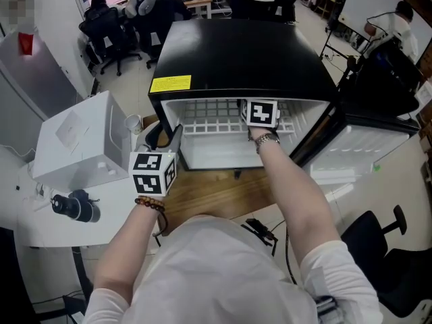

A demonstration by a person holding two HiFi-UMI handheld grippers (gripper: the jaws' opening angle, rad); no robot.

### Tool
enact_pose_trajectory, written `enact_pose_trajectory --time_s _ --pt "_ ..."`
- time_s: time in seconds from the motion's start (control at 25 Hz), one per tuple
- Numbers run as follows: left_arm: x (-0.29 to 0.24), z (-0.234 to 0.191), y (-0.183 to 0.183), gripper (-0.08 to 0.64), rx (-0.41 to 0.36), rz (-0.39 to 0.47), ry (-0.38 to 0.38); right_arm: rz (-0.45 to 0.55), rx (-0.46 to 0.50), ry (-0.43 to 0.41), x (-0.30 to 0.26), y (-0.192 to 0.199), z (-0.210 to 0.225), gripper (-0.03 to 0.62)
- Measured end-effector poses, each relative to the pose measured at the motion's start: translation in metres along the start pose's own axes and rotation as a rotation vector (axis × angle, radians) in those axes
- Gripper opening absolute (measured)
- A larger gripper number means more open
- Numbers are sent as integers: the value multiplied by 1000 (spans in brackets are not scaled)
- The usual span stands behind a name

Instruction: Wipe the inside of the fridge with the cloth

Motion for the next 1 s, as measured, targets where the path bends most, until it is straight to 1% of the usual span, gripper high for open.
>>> enact_pose_trajectory --time_s 0.2,0.32,0.44,1.0 --pt "-1 1 0 183 7 -8 -26 11 10 -30 -2 2 5 118" --pt "-1 1 0 183 9 -11 -40 33 16 -24 3 -1 9 118" --pt "-1 1 0 183 13 -14 -53 36 -1 -16 6 0 19 118" --pt "-3 1 -1 183 19 -34 -98 -28 -35 27 10 10 54 118"
Point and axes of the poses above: the fingertips, and each gripper's own axes: x backward along the fingers, z to its right, y out of its underside, the point moved 3 cm from there along x, backward along the fingers, and after that the axes turned 6 degrees about -z, right-handed, at the moved point
